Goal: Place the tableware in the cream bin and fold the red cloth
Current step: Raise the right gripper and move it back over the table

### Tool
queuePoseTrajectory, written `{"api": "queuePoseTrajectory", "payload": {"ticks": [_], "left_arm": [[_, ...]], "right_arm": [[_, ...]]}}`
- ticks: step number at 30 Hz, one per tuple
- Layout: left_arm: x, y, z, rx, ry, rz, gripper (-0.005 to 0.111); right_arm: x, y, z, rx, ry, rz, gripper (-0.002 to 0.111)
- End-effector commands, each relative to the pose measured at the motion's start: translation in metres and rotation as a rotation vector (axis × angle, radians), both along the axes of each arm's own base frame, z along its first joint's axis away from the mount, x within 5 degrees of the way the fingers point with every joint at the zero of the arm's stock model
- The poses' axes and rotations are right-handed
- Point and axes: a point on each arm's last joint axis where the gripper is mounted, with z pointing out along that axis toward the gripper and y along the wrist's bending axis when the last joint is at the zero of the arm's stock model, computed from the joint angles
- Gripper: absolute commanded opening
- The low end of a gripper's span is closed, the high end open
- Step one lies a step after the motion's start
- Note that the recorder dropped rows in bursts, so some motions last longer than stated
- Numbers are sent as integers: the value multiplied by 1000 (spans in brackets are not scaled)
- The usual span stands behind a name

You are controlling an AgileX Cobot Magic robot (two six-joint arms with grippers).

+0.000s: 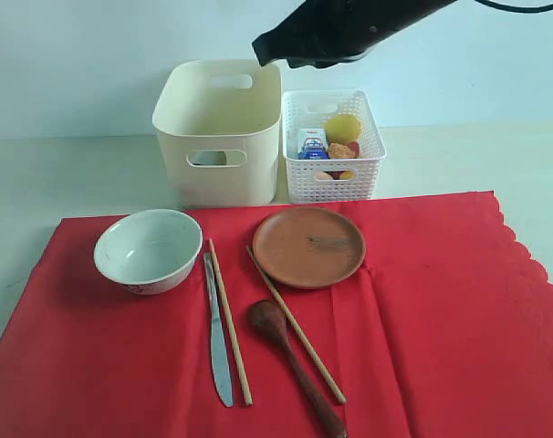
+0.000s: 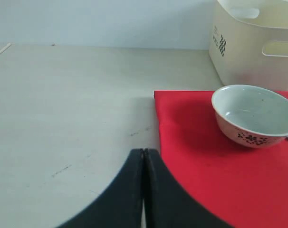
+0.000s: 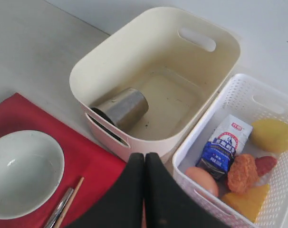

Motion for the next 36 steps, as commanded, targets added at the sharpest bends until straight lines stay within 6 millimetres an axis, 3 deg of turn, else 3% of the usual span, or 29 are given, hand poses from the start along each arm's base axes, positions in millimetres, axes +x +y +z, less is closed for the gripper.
{"api": "queuePoseTrajectory", "payload": {"ticks": [1, 9, 18, 36], "left_arm": [[0, 0, 1, -1, -16, -1, 0], [0, 0, 1, -1, -16, -1, 0], [0, 0, 1, -1, -16, -1, 0], [0, 0, 1, -1, -16, -1, 0]], "right_arm": [[-16, -11, 7, 11, -43, -13, 0], [-47, -28, 13, 39, -82, -26, 0], [-83, -45, -6, 75, -95, -28, 0], [-89, -47, -8, 83, -70, -28, 0]]}}
